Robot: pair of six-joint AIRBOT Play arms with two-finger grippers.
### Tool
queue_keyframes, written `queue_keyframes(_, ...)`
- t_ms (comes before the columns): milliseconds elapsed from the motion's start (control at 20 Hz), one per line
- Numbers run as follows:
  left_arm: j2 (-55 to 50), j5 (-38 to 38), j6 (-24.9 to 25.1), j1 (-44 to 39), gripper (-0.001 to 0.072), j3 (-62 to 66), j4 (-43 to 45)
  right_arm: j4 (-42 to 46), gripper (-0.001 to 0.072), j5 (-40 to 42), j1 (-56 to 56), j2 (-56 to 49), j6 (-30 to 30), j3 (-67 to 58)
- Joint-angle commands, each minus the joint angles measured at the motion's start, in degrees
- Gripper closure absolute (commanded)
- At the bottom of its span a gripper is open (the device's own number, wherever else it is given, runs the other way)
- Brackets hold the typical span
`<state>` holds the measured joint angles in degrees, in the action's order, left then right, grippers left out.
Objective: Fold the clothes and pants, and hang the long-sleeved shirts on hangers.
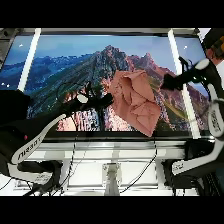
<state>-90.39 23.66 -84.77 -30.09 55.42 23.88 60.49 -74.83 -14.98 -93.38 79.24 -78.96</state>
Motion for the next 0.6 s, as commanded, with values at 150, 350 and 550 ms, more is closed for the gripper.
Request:
queue_keyframes(150, -0.09, -0.37, 5.77, 0.31, 0.0697, 0.04, 0.07, -7.1, 0.0706, 3.89, -7.69, 23.21, -6.8, 38.82)
queue_keyframes(350, -0.09, -0.31, 5.75, 0.04, 0.0697, 0.04, 0.02, -13.55, 0.0666, 1.9, -6.73, 25.83, -8.85, 55.1)
queue_keyframes(550, -0.09, -0.26, 5.75, 0.02, 0.0697, 0.04, 0.02, -14.21, 0.0426, 2.67, -6.78, 25.77, -12.48, 56.96)
